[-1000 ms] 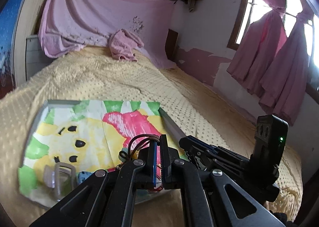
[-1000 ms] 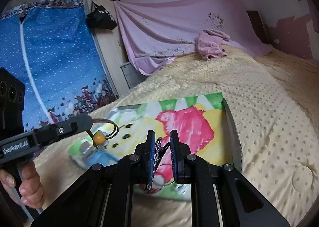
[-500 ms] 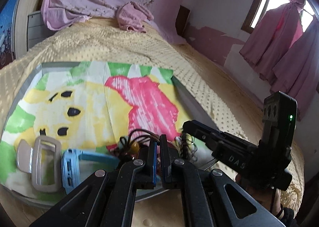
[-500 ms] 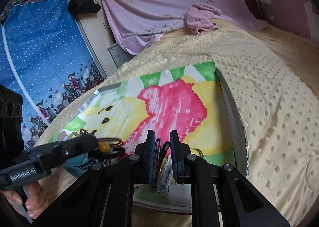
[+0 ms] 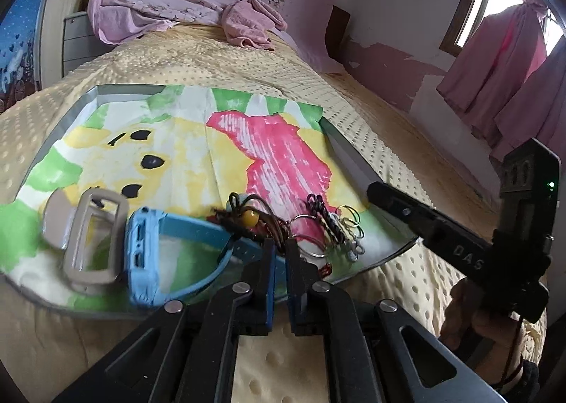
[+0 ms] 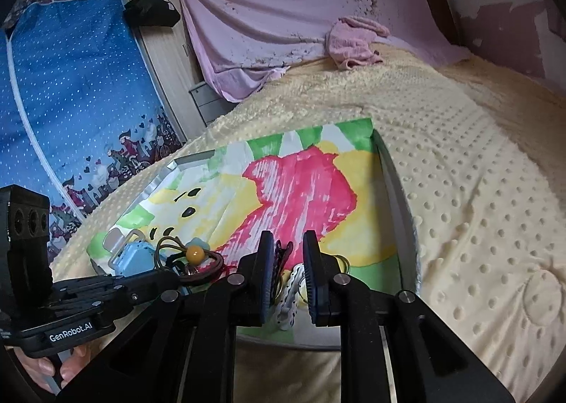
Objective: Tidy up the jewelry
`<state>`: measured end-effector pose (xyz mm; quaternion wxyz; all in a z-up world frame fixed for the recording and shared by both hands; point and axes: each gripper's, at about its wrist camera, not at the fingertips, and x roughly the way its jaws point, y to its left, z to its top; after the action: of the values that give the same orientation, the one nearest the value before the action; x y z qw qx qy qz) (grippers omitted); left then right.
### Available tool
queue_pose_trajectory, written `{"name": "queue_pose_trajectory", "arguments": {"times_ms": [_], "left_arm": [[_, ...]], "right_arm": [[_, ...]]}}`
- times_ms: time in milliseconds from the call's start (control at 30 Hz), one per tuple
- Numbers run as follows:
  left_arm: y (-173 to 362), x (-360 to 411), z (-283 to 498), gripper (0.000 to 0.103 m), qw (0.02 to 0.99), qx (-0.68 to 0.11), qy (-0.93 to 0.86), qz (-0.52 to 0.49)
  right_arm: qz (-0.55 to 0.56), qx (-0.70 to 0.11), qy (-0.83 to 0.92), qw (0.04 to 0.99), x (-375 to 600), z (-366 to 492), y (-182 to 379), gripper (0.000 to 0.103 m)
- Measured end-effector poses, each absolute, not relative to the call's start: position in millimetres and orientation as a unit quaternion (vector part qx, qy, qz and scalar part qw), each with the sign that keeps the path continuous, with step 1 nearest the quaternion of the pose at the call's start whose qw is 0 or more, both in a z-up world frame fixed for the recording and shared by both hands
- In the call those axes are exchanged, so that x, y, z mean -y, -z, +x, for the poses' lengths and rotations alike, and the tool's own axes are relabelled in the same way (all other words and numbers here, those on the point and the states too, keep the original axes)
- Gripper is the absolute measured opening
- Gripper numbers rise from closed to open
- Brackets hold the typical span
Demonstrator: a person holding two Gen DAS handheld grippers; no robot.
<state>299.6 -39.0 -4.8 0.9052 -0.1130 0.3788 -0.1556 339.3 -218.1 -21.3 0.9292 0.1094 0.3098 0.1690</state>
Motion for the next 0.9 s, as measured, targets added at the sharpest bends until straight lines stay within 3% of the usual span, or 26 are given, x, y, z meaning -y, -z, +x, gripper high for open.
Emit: {"name": "queue_pose_trajectory", "arguments": {"times_ms": [67,133,200,300,367,500,600,767,900], "left_arm": [[5,37,296,0.017,0.906,-0.378,0.151,-0.115],[3,33,291,0.028,0.908,-0.373,0.145,-0.120],[0,30,286,0.047,0.912,-0.365,0.141,-0.124],[-8,27,276,0.054,0.922,-0.344,0.132,-0.121],[-14,26,268,0.058,0.928,-0.332,0.124,-0.114],[-28,19,253,0.080,0.943,-0.297,0.096,-0.112],[-39,13,239,0.091,0.955,-0.266,0.070,-0.111],[-47,5,216,0.102,0.968,-0.224,0.036,-0.104],[-50,-2,199,0.103,0.974,-0.203,0.013,-0.099]], "right_arm": [[0.104,-0.302,-0.165,0.933,218,333,17,0.027],[0.100,-0.295,-0.163,0.936,221,328,12,0.031],[0.096,-0.290,-0.162,0.938,222,322,8,0.031],[0.092,-0.280,-0.160,0.942,224,313,2,0.031],[0.086,-0.271,-0.155,0.946,224,305,-2,0.040],[0.084,-0.246,-0.147,0.954,227,284,-12,0.046],[0.081,-0.229,-0.140,0.960,229,270,-19,0.055],[0.074,-0.205,-0.134,0.967,227,244,-32,0.070],[0.066,-0.187,-0.132,0.971,225,222,-44,0.075]]}}
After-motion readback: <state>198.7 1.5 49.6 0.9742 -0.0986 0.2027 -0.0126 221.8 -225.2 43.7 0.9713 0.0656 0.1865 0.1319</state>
